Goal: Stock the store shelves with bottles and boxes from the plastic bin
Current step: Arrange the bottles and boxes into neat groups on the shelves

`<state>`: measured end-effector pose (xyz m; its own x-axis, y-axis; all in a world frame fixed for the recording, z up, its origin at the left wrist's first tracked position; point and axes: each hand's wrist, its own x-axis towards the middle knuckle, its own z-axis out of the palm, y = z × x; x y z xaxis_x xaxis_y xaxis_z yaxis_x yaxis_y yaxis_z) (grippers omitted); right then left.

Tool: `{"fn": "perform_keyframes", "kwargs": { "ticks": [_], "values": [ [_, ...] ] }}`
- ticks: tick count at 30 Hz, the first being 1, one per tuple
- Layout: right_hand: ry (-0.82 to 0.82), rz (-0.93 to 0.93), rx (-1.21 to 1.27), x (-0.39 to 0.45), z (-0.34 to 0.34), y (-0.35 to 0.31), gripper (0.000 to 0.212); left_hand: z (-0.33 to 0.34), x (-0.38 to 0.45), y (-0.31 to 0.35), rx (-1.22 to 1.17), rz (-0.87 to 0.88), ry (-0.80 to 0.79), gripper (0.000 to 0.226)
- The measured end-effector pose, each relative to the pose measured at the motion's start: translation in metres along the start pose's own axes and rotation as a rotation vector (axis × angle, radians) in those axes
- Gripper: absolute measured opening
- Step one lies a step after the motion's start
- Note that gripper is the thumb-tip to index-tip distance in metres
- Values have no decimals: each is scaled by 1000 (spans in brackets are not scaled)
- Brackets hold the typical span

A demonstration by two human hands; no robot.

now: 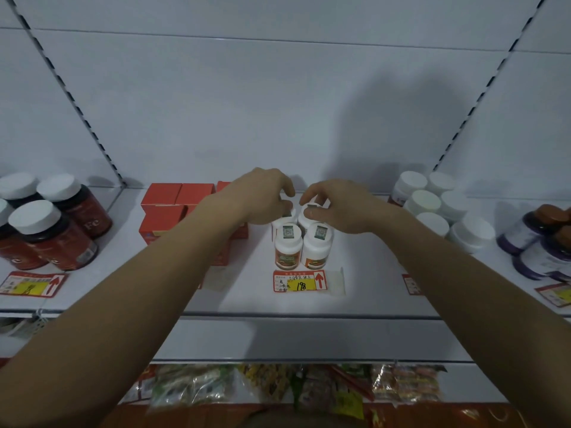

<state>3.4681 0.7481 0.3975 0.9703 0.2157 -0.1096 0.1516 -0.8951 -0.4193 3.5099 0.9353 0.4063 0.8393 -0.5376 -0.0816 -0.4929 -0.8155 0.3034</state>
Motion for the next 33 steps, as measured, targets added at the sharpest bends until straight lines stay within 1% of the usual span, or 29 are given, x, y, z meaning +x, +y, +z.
{"fn": "perform_keyframes", "kwargs": {
  "ticks": [5, 8, 11, 16, 21, 27, 31, 33],
  "values": [
    [13, 48, -14, 2, 2, 2, 39, -2, -3, -6, 7, -16, -16, 35],
    [88, 43, -44, 4, -2, 5, 33, -7, -5, -7, 12, 5, 6, 34],
    [143, 31, -20, 4, -13, 9, 28, -10, -2, -6, 9, 28, 14, 33],
    [107, -12, 5, 2, -18, 13, 28, -5, 4, -7, -26, 49, -83, 29],
    [85, -63, 53, 1, -15, 20, 24, -5, 7, -8, -43, 75, -116, 30],
    [150, -52, 51, 5, -17, 25, 19, -2, 12, -9, -51, 61, -70, 25],
    [198, -23, 18, 8, -19, 23, 21, -1, 18, -9, -25, 40, -26, 16],
    [201, 10, 23, 9, -19, 22, 23, -1, 20, -9, -4, 28, -8, 18]
  ]
}}
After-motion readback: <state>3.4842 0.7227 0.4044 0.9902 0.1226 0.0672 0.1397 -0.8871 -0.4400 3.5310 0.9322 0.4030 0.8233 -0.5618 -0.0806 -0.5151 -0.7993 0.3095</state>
